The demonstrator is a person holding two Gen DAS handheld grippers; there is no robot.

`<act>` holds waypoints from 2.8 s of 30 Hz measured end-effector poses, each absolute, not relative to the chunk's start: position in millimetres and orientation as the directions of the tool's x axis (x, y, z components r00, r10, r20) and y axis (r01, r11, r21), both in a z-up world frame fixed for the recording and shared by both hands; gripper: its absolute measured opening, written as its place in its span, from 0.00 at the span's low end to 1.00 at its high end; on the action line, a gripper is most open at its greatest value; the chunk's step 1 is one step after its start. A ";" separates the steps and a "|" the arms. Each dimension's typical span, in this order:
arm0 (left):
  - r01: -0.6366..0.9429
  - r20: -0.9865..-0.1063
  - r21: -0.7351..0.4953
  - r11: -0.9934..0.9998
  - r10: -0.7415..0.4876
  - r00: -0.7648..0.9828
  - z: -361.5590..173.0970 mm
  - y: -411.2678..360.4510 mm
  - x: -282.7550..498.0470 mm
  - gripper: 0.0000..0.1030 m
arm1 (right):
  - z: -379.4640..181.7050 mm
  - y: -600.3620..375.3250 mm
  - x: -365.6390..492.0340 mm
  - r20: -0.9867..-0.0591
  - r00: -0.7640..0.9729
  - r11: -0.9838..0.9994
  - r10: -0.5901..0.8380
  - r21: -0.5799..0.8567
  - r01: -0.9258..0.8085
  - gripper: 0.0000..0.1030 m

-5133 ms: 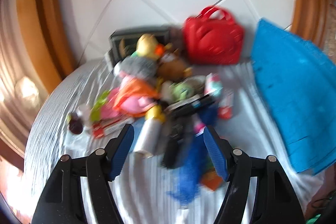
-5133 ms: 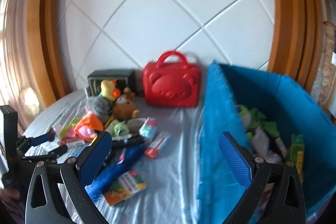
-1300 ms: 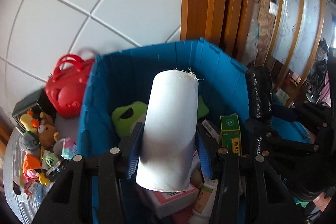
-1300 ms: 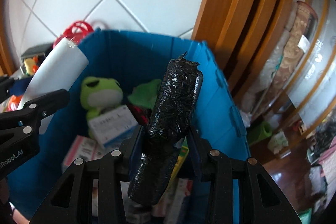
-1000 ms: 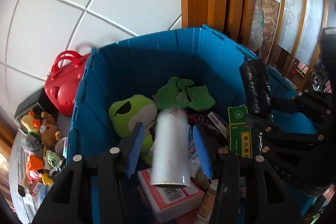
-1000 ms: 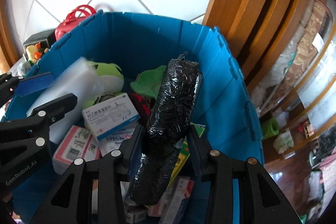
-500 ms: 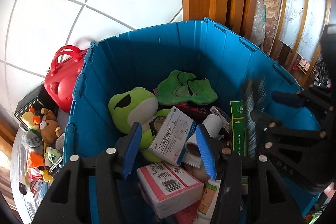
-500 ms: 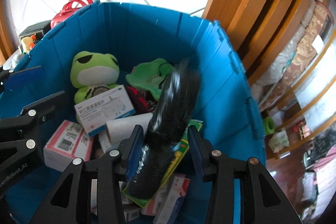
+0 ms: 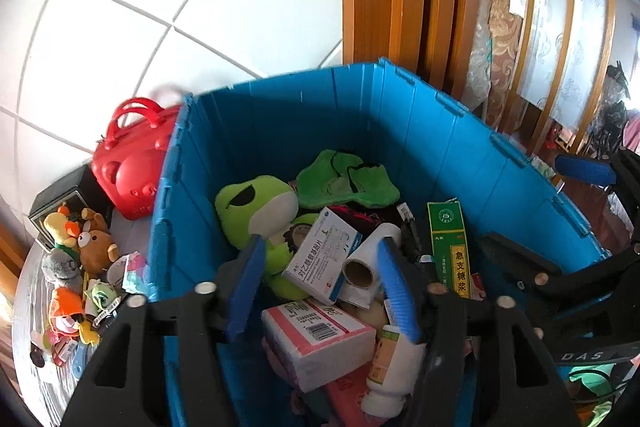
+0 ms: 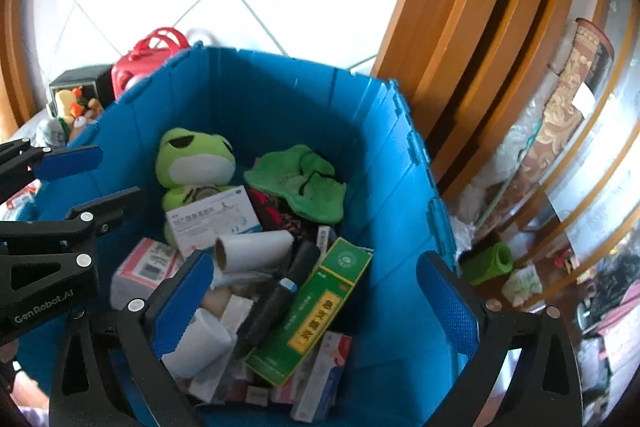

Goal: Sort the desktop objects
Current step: 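Move both open tools back over the cluttered bed, then grasp the blue bristle brush with left tool while right grasps the ibuprofen box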

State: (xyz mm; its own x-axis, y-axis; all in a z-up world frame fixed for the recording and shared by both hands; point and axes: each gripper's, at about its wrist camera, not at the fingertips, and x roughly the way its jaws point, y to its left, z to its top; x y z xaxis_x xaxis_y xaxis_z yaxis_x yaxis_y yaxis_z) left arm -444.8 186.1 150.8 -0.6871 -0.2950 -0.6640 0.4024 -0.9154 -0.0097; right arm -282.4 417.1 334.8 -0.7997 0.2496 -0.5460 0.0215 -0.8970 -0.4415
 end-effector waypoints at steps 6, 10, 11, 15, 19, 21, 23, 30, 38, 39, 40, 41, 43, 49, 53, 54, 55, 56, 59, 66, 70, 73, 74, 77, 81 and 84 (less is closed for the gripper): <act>0.412 -0.600 -0.038 -0.911 -0.308 -0.738 168.2 186.9 -406.0 0.65 | 342.2 397.6 -252.0 -0.510 -0.839 -0.912 0.191 -0.408 0.040 1.00; 0.431 -0.562 -0.060 -0.900 -0.327 -0.760 174.5 180.6 -375.2 0.65 | 343.2 377.1 -235.8 -0.486 -0.860 -0.916 0.154 -0.396 0.060 1.00; 0.438 -0.552 -0.063 -0.897 -0.334 -0.764 175.7 178.0 -366.7 0.65 | 342.8 370.1 -232.4 -0.479 -0.866 -0.916 0.144 -0.396 0.067 1.00; 0.468 -0.527 -0.066 -0.881 -0.368 -0.766 177.2 165.3 -335.0 0.65 | 340.8 341.4 -220.8 -0.473 -0.876 -0.916 0.098 -0.386 0.106 1.00; 0.484 -0.506 -0.071 -0.872 -0.386 -0.771 175.3 145.5 -303.5 0.65 | 338.3 306.2 -210.3 -0.462 -0.885 -0.914 0.058 -0.381 0.139 1.00; 0.498 -0.502 -0.076 -0.864 -0.399 -0.768 171.6 131.0 -284.4 0.65 | 335.5 287.6 -207.4 -0.460 -0.887 -0.911 0.042 -0.381 0.155 1.00; 0.511 -0.501 -0.079 -0.856 -0.409 -0.763 166.8 116.3 -267.1 0.65 | 331.2 267.7 -204.3 -0.455 -0.890 -0.909 0.031 -0.383 0.163 1.00; 0.599 -0.548 -0.060 -0.799 -0.476 -0.688 130.1 40.0 -194.9 0.65 | 299.5 198.1 -200.5 -0.468 -0.882 -0.912 -0.058 -0.334 0.237 1.00; 0.699 -0.670 -0.032 -0.714 -0.504 -0.545 54.3 -48.9 -122.2 0.65 | 242.9 118.8 -221.7 -0.530 -0.836 -0.909 -0.141 -0.264 0.321 1.00; 0.706 -0.685 -0.034 -0.707 -0.499 -0.532 45.1 -56.5 -114.6 0.65 | 233.8 109.9 -225.8 -0.539 -0.831 -0.910 -0.138 -0.262 0.321 1.00; 0.711 -0.698 -0.038 -0.702 -0.491 -0.521 36.5 -63.3 -109.2 0.65 | 226.5 103.7 -228.4 -0.544 -0.829 -0.912 -0.133 -0.260 0.317 1.00; 0.718 -0.717 -0.046 -0.695 -0.477 -0.508 24.5 -71.4 -102.2 0.65 | 217.1 97.2 -231.9 -0.555 -0.823 -0.915 -0.125 -0.256 0.312 1.00; 0.723 -0.742 -0.056 -0.689 -0.455 -0.492 8.0 -80.9 -94.5 0.65 | 195.3 84.4 -242.2 -0.585 -0.805 -0.922 -0.101 -0.250 0.297 1.00; 0.707 -0.784 -0.078 -0.703 -0.395 -0.480 -30.8 -94.4 -85.9 0.65 | 141.6 62.7 -266.6 -0.648 -0.761 -0.930 -0.008 -0.275 0.244 1.00; 0.684 -0.806 -0.081 -0.725 -0.356 -0.473 -54.6 -103.7 -103.2 0.65 | 113.1 64.6 -281.3 -0.686 -0.726 -0.942 0.040 -0.268 0.201 1.00; 0.675 -0.811 -0.085 -0.733 -0.343 -0.474 -60.9 -105.9 -108.1 0.65 | 106.0 67.8 -285.1 -0.695 -0.717 -0.947 0.055 -0.263 0.183 1.00; 0.664 -0.815 -0.089 -0.742 -0.329 -0.476 -68.2 -107.7 -113.9 0.65 | 100.6 70.7 -287.9 -0.703 -0.708 -0.951 0.066 -0.259 0.169 1.00; 0.655 -0.820 -0.090 -0.750 -0.317 -0.476 -74.9 -108.3 -120.0 0.65 | 92.9 75.5 -292.0 -0.713 -0.696 -0.956 0.080 -0.252 0.149 1.00; 0.615 -0.841 -0.118 -0.780 -0.250 -0.479 -100.8 -109.8 -137.8 0.65 | 67.3 90.5 -305.1 -0.751 -0.647 -0.968 0.132 -0.239 0.081 1.00; 0.552 -0.886 -0.153 -0.820 -0.134 -0.444 -153.4 -116.6 -171.9 0.46 | 15.6 117.4 -329.5 -0.838 -0.507 -0.978 0.199 -0.205 -0.045 1.00; 0.568 -0.902 -0.145 -0.810 -0.127 -0.412 -166.7 -133.0 -168.6 0.32 | -0.8 111.4 -340.8 -0.867 -0.466 -0.984 0.178 -0.169 -0.063 1.00; 0.587 -0.903 -0.156 -0.794 -0.127 -0.411 -173.0 -149.1 -153.3 0.32 | -21.0 98.2 -352.5 -0.896 -0.418 -0.988 0.150 -0.143 -0.048 1.00; 0.587 -0.901 -0.175 -0.791 -0.113 -0.420 -174.8 -153.3 -148.2 0.33 | -28.2 93.3 -356.5 -0.906 -0.401 -0.990 0.138 -0.131 -0.045 1.00; 0.581 -0.889 -0.221 -0.784 -0.084 -0.451 -175.6 -159.0 -135.7 0.33 | -45.9 79.9 -367.1 -0.926 -0.360 -0.993 0.116 -0.105 -0.048 1.00; 0.551 -0.891 -0.201 -0.810 -0.083 -0.446 -176.2 -153.6 -137.9 0.33 | -53.4 65.0 -378.7 -0.930 -0.355 -0.995 0.097 -0.079 -0.066 1.00; 0.540 -0.894 -0.196 -0.819 -0.077 -0.442 -178.3 -153.4 -142.7 0.33 | -61.2 59.5 -385.7 -0.939 -0.326 -0.992 0.109 -0.081 -0.100 1.00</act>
State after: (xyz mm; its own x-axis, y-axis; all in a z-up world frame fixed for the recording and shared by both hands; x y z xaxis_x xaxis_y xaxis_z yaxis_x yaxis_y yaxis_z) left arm -142.7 -153.4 -178.3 -0.4418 -0.0769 -0.8938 0.5398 -0.8186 -0.1963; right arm -385.7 59.5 -61.2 -0.3258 0.1092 -0.9391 -0.1001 -0.9917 -0.0806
